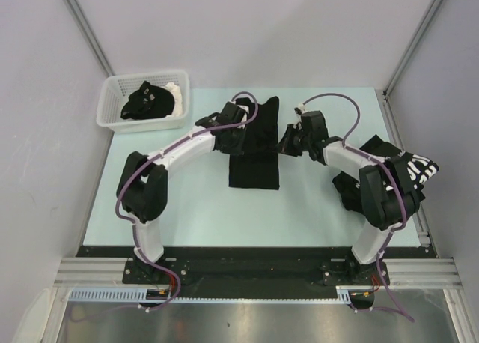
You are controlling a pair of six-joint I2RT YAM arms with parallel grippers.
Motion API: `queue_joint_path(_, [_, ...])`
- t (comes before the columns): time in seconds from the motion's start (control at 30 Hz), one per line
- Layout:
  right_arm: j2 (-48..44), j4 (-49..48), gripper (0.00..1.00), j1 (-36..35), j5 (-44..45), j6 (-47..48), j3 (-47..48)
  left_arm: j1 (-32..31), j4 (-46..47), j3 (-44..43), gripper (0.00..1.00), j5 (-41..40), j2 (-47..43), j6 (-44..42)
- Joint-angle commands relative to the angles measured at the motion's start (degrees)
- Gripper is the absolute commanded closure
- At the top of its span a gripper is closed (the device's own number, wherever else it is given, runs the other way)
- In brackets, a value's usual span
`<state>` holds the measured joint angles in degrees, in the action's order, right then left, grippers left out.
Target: Fold and stack the t-shirts
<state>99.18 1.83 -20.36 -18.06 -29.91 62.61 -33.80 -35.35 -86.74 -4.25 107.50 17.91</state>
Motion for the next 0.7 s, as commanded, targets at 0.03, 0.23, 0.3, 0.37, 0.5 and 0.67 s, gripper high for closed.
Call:
queue_joint_path(0.03, [3.5, -2.7, 1.00, 1.5, -1.1, 2.5, 5.9, 2.6, -0.9, -5.3, 1.00, -1.1, 1.7, -1.5])
queue_joint_path(0.23, [7.3, -2.0, 1.00, 2.8, -2.8, 3.0, 10.9, 4.1, -1.1, -7.8, 1.00, 0.5, 4.5, -1.5])
queue_joint_path(0.3, [8.9, -2.0, 1.00, 3.2, -3.1, 3.2, 11.9, 4.6, -1.1, -9.1, 1.00, 0.6, 5.3, -1.6])
queue_joint_path(0.37, [10.4, -2.0, 1.00, 3.4, -3.6, 3.4, 13.5, 4.9, -1.0, -9.9, 1.00, 0.9, 6.7, -1.8])
queue_joint_path(0.5, [12.6, -2.0, 1.00, 3.8, -4.3, 3.6, 15.2, 5.4, -1.1, -11.4, 1.00, 1.6, 9.3, -2.3])
queue_joint_path(0.67, [14.9, -2.0, 1.00, 4.1, -5.0, 3.5, 16.7, 5.9, -0.3, -12.8, 1.00, 2.3, 11.8, -2.4])
